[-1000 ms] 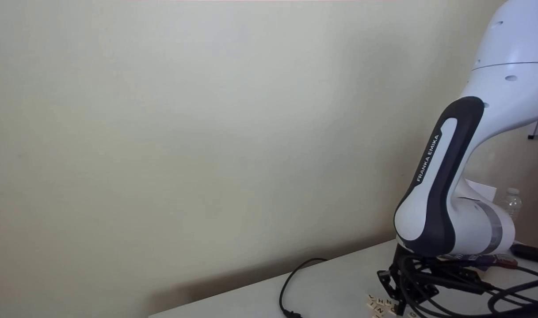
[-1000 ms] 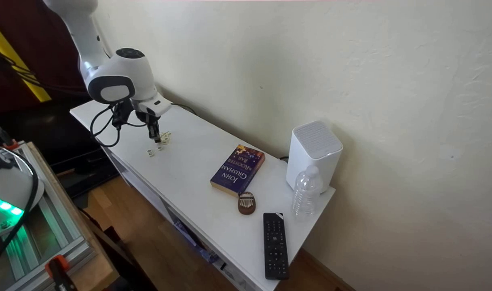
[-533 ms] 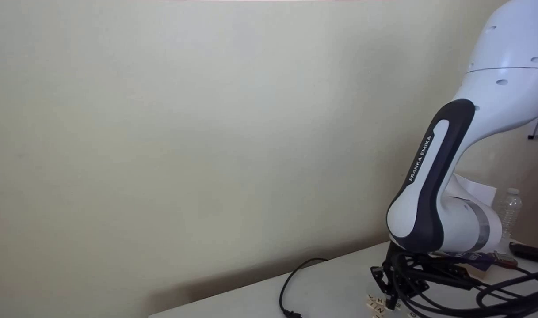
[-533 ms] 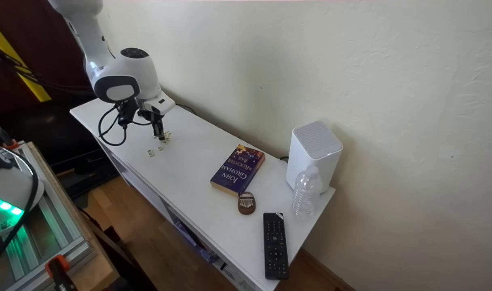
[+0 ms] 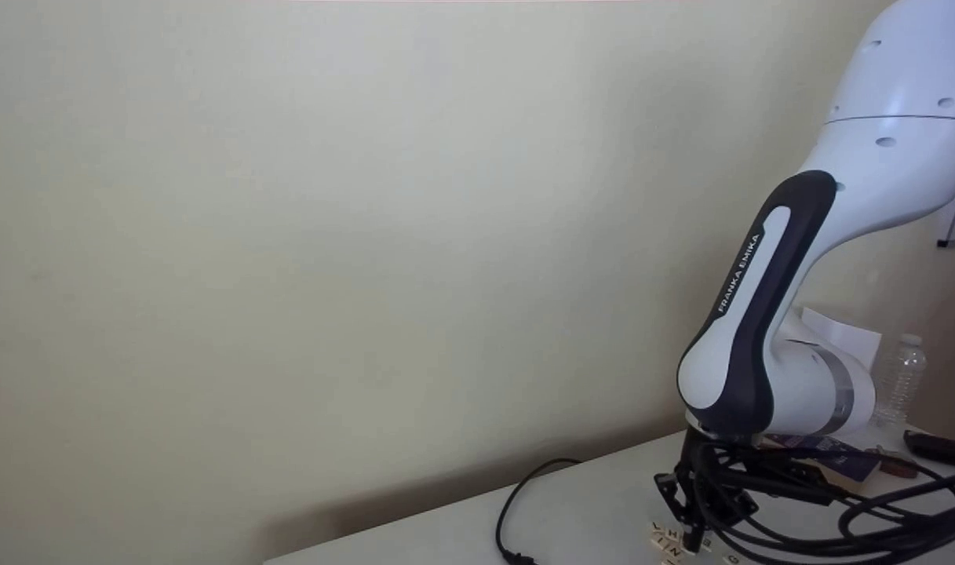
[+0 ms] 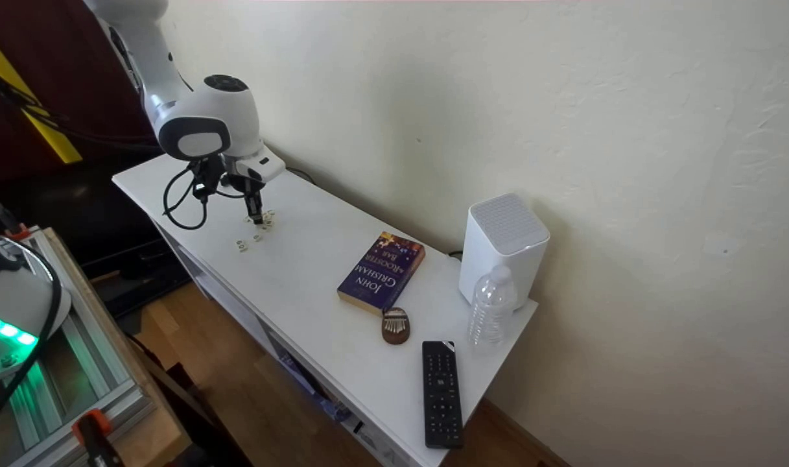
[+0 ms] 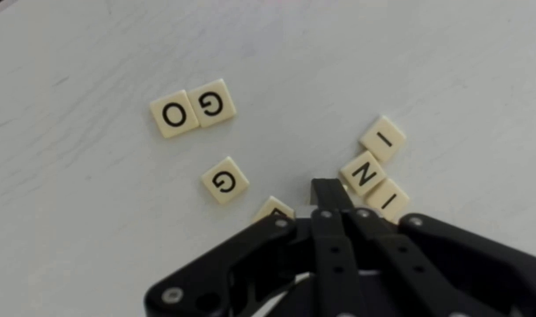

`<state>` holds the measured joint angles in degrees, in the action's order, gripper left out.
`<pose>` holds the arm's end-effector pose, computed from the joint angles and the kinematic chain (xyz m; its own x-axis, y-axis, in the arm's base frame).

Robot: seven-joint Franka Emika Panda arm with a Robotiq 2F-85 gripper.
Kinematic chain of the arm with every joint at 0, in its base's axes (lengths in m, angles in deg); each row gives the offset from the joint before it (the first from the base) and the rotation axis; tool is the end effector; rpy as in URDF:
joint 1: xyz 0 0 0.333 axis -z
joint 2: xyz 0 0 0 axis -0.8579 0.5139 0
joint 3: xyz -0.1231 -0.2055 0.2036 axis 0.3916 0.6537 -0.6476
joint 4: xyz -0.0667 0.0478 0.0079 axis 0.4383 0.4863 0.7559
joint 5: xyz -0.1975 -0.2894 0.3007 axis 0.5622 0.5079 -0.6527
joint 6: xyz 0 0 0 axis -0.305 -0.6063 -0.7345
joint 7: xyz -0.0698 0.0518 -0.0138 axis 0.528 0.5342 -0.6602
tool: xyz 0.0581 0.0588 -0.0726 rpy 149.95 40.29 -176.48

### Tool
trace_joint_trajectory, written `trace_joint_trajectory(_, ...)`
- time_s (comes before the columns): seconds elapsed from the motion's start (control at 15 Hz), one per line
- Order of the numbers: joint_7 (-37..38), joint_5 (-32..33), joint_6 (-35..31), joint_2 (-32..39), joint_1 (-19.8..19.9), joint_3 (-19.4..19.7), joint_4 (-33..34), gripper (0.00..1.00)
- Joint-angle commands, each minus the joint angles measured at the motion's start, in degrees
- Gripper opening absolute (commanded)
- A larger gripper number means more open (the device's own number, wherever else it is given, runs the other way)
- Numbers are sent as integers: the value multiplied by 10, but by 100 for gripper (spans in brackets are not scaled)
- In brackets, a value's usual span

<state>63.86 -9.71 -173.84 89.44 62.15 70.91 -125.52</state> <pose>0.4399 0.0683 -0.0384 0.8607 -0.4981 -0.1054 -0.5080 -0.8540 -0.1123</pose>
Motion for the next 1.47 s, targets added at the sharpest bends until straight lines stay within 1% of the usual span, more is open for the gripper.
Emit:
trace_joint_trajectory(0.0,-14,11,52,21,0,12,13,0)
trace_joint_trajectory(0.27,-23,11,79,17,-9,26,11,0)
trace_joint_trajectory(0.73,-34,13,100,13,-16,42,1,0)
trace_joint_trajectory(1.4,-31,15,105,0,-25,75,-23,0)
